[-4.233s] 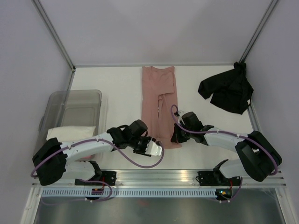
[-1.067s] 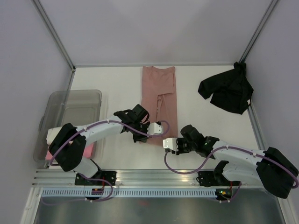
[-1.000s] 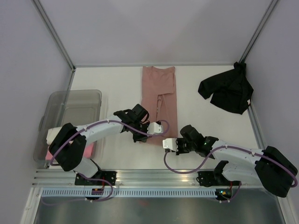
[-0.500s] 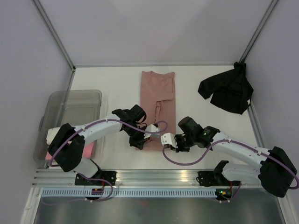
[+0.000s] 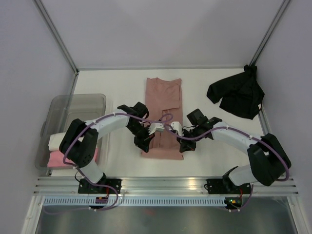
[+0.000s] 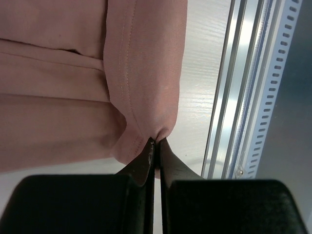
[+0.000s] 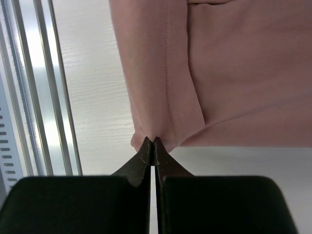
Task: Roll the t-shirts
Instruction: Roll the tshirt
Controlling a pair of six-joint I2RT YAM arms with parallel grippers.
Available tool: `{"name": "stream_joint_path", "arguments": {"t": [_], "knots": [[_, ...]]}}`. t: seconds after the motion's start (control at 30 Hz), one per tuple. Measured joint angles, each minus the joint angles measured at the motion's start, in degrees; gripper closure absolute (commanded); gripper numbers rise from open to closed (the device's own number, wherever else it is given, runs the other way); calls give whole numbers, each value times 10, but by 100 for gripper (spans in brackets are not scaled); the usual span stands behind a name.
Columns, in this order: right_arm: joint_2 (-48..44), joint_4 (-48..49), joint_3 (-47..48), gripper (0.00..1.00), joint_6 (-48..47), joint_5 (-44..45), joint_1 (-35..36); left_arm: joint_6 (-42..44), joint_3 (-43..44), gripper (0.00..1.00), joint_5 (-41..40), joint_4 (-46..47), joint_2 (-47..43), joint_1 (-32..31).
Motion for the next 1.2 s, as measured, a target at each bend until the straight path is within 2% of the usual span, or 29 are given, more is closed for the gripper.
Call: {"name": "stream_joint_path", "arguments": {"t": [0.2, 0.27, 0.33, 0.4, 0.57, 0.67, 0.77, 0.87, 0.93, 1.03, 1.1, 1.2], "knots": [[78, 23, 30, 96, 27, -21, -32, 0, 10, 98, -7, 0, 46, 16], [83, 29, 31, 91, 39, -24, -40, 0, 16, 98, -14, 2, 57, 22], [83, 36, 31, 80, 49, -27, -49, 0, 20, 98, -17, 4, 63, 26], [83, 40, 31, 77, 57, -23, -55, 0, 24, 98, -19, 5, 67, 28], [75, 52, 31, 74, 93, -3, -70, 0, 27, 98, -28, 9, 78, 28], [49, 63, 36, 73, 155, -7, -104, 0, 32, 98, -32, 10, 87, 28], [8, 99, 38, 76, 243, -10, -142, 0, 33, 97, -35, 11, 90, 28], [-52, 156, 15, 80, 326, -9, -146, -2, 35, 96, -41, 12, 90, 28], [-110, 203, -25, 83, 366, 4, -129, -5, 39, 95, -46, 14, 90, 28], [-169, 278, -84, 89, 417, 35, -43, -10, 43, 92, -47, 17, 90, 28], [-173, 342, -117, 94, 458, 49, 5, -15, 43, 90, -47, 19, 90, 28], [-147, 403, -154, 95, 502, 78, 24, -22, 43, 88, -48, 23, 90, 28]]}}
